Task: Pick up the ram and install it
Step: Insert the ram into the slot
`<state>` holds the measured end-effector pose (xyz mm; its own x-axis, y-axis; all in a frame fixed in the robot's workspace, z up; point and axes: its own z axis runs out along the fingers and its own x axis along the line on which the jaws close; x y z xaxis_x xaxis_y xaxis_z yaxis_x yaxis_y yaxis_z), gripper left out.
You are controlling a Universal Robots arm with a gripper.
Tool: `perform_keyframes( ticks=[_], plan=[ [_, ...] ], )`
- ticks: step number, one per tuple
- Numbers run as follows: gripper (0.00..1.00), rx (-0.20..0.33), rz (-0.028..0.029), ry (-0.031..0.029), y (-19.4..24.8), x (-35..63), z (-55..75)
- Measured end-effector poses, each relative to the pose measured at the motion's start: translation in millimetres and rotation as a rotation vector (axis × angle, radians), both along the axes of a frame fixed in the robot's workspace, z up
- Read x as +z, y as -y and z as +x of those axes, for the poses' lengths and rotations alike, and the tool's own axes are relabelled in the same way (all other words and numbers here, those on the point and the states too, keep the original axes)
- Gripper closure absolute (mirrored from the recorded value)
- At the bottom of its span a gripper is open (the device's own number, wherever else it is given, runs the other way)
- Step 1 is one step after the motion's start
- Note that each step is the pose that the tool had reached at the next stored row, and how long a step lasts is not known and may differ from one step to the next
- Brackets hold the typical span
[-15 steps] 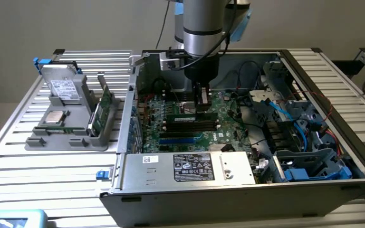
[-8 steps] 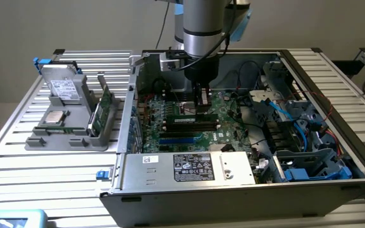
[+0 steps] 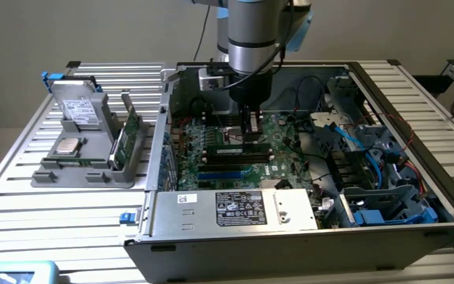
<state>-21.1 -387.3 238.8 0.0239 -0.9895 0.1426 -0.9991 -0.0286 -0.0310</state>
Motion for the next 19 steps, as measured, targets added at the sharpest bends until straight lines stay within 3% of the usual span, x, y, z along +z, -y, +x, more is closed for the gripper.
perform_keyframes(
  ticks=[3, 7, 13, 19],
  plan=[
    [0.86, 0.0, -0.0002, -0.0183, -0.1, -0.3, 0.9],
    [0.86, 0.0, 0.0004, -0.0188, -0.2, -0.3, 2.1],
    [0.86, 0.0, 0.0121, -0.0186, -0.2, -0.4, 2.6],
    [0.86, 0.0, 0.0129, -0.0186, -0.2, -0.9, 2.7]
  ],
)
